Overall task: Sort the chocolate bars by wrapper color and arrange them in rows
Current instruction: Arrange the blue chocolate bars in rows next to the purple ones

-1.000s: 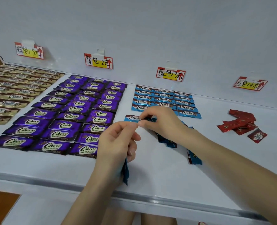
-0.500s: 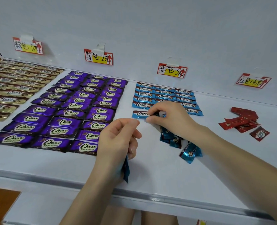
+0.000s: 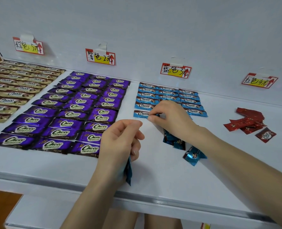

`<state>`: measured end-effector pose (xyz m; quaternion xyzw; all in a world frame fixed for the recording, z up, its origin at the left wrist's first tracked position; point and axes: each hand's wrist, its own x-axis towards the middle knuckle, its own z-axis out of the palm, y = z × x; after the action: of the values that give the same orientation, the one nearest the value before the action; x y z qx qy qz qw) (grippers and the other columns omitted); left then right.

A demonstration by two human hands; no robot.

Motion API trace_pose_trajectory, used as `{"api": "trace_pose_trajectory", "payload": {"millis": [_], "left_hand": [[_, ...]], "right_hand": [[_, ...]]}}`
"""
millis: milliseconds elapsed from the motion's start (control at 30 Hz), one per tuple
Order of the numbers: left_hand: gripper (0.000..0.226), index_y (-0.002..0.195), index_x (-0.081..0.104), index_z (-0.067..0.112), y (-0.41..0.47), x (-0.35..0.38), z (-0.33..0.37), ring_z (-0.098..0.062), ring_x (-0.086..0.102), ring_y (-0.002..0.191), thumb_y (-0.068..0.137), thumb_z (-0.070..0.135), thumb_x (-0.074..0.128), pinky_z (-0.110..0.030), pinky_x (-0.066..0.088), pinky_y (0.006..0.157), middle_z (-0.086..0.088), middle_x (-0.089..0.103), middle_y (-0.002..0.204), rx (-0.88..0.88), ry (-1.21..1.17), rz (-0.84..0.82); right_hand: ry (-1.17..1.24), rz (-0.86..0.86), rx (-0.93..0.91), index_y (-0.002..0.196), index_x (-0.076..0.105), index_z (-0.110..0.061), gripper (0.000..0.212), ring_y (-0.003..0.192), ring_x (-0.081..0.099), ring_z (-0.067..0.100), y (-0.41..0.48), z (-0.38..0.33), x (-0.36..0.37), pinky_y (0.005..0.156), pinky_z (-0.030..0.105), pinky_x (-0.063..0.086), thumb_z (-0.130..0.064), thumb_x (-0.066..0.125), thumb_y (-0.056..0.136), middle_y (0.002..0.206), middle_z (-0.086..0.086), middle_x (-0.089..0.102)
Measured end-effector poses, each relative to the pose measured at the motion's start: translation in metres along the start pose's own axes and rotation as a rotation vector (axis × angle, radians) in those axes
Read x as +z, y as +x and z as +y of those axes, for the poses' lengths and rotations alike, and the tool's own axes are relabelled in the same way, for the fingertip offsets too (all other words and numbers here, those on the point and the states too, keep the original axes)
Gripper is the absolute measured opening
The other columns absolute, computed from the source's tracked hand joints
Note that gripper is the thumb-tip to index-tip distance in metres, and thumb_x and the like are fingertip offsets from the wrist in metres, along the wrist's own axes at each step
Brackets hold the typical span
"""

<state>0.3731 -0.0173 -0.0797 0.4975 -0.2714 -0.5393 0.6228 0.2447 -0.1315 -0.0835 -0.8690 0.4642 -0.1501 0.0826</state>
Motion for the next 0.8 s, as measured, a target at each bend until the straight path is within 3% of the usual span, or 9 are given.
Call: {"api": "trace_pose_trajectory", "payload": {"millis": [167, 667, 800], "left_hand": [[0.014, 0.086, 0.059, -0.002, 0.0, 0.0, 0.0, -0.009, 0.033, 0.032, 0.09, 0.011, 0.056, -0.015, 0.024, 0.034, -0.003, 0.053, 0.052, -0.005, -0.005, 0.004], [0.012, 0.081, 0.059, 0.002, 0.0, 0.001, 0.0, -0.009, 0.033, 0.032, 0.09, 0.01, 0.056, -0.013, 0.023, 0.035, -0.003, 0.054, 0.052, -0.014, -0.014, 0.014], [0.013, 0.082, 0.06, 0.002, 0.001, 0.001, 0.0, -0.009, 0.033, 0.032, 0.09, 0.011, 0.057, -0.013, 0.023, 0.035, -0.003, 0.054, 0.052, -0.022, -0.001, 0.019]], "right_hand": [[0.025, 0.01, 0.016, 0.096, 0.071, -0.018, 0.02, 0.087, 0.045, 0.003, 0.001, 0.0, 0.0, 0.072, 0.02, 0.039, -0.028, 0.054, 0.091, 0.097, -0.004, 0.064], [0.036, 0.01, 0.003, 0.097, 0.071, -0.015, 0.021, 0.09, 0.049, 0.007, 0.0, -0.003, -0.002, 0.075, 0.024, 0.042, -0.027, 0.054, 0.091, 0.098, -0.001, 0.065], [0.173, 0.098, 0.054, 0.104, 0.067, -0.016, 0.021, 0.085, 0.046, 0.0, -0.007, 0.0, -0.019, 0.071, 0.009, 0.035, -0.027, 0.055, 0.091, 0.09, -0.015, 0.054]]}}
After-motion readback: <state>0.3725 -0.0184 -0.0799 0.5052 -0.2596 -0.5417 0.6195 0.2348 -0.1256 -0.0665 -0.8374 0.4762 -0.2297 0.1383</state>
